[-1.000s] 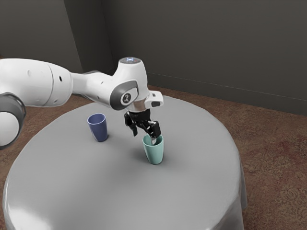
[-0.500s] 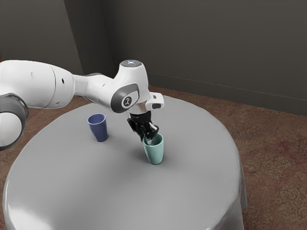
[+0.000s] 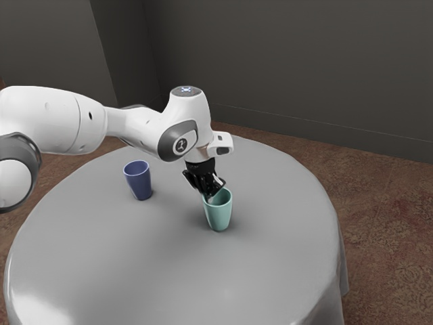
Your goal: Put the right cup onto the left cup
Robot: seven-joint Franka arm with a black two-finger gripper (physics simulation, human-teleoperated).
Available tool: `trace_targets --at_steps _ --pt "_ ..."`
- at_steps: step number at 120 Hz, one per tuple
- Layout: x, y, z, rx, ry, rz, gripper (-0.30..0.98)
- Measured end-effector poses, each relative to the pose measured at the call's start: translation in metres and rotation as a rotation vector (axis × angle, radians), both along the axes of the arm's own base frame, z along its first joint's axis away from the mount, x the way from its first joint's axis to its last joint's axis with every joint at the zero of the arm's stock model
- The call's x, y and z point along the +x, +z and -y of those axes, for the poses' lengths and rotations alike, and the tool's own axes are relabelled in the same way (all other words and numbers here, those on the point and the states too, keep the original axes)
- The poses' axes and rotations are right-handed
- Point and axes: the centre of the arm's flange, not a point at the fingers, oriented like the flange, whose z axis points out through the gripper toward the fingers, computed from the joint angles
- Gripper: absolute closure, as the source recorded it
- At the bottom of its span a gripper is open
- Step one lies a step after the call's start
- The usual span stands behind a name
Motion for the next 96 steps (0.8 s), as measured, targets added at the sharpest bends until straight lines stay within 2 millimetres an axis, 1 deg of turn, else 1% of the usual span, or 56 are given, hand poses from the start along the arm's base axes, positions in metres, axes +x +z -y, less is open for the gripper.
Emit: trace_targets --at_steps 7,15,34,41,47,61,79,90,96 --pt "0.0 0.011 -0.001 0.002 0.002 0.016 0.77" --pt "-0.001 0.031 -0.002 0.007 0.005 0.043 0.78" --pt "-0.009 0.075 -0.016 0.027 0.034 0.081 0.78" --pt "-0.017 0.092 -0.023 0.034 0.048 0.088 0.78" --pt "-0.024 0.103 -0.031 0.041 0.064 0.089 0.78" --pt "-0.043 0.134 -0.043 0.052 0.09 0.102 0.78" --pt "-0.069 0.157 -0.072 0.067 0.14 0.097 0.79" --pt "-0.082 0.173 -0.098 0.075 0.185 0.094 0.79" --pt "-0.089 0.178 -0.115 0.08 0.211 0.085 0.79"
